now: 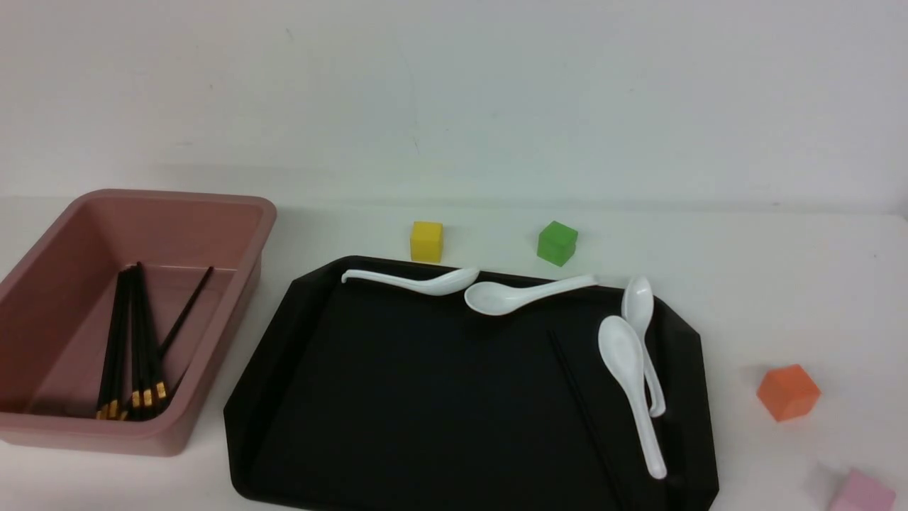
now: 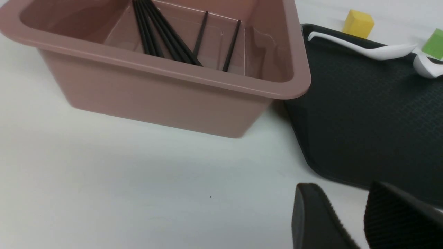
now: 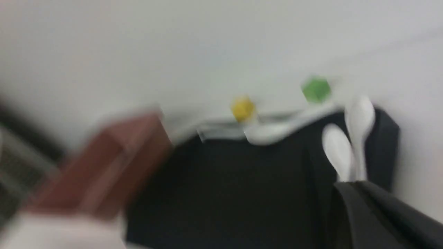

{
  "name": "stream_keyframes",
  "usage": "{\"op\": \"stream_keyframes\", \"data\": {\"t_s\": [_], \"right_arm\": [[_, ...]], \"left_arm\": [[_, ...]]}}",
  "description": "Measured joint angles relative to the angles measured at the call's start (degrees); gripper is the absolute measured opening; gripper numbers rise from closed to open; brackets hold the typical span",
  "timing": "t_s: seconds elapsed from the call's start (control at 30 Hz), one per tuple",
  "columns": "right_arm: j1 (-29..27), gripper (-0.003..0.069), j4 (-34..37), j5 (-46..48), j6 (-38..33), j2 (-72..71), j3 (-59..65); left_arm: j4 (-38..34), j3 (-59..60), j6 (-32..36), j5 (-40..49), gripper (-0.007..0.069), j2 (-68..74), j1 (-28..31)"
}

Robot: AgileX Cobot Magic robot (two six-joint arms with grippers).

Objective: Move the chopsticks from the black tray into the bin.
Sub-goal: Use the right arm to grab a pair of chopsticks

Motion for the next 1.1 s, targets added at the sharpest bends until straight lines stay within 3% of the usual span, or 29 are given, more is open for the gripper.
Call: {"op": "stream_keyframes", "data": {"t_s": [0.17,0.37,0.5,0.6,0.73,0.9,1.1], "right_arm": [[0.0,-0.0004,-10.62,20.61,-2.54,23.49,-10.42],[3.28,0.0043,-4.85,24.4,-12.19,39.51,-13.13],[11.48,0.0106,-2.88,23.4,-14.1,47.45,-15.4],[18.96,0.0141,-7.4,19.79,-8.22,53.68,-19.09],[28.54,0.0221,-20.59,15.32,8.13,63.13,-26.09],[32.46,0.0335,-34.71,14.2,23.43,72.45,-32.8],[32.59,0.0412,-42.21,13.21,30.67,80.18,-37.0]], "left_arm": [[0.0,0.0,0.0,0.0,0.0239,0.0,0.0],[0.0,0.0,0.0,0.0,0.0239,0.0,0.0],[0.0,0.0,0.0,0.0,0.0239,0.0,0.0],[0.0,0.0,0.0,0.0,0.0239,0.0,0.0],[0.0,0.0,0.0,0.0,0.0239,0.0,0.0],[0.0,0.0,0.0,0.0,0.0239,0.0,0.0],[0.0,0.0,0.0,0.0,0.0239,0.0,0.0]]}}
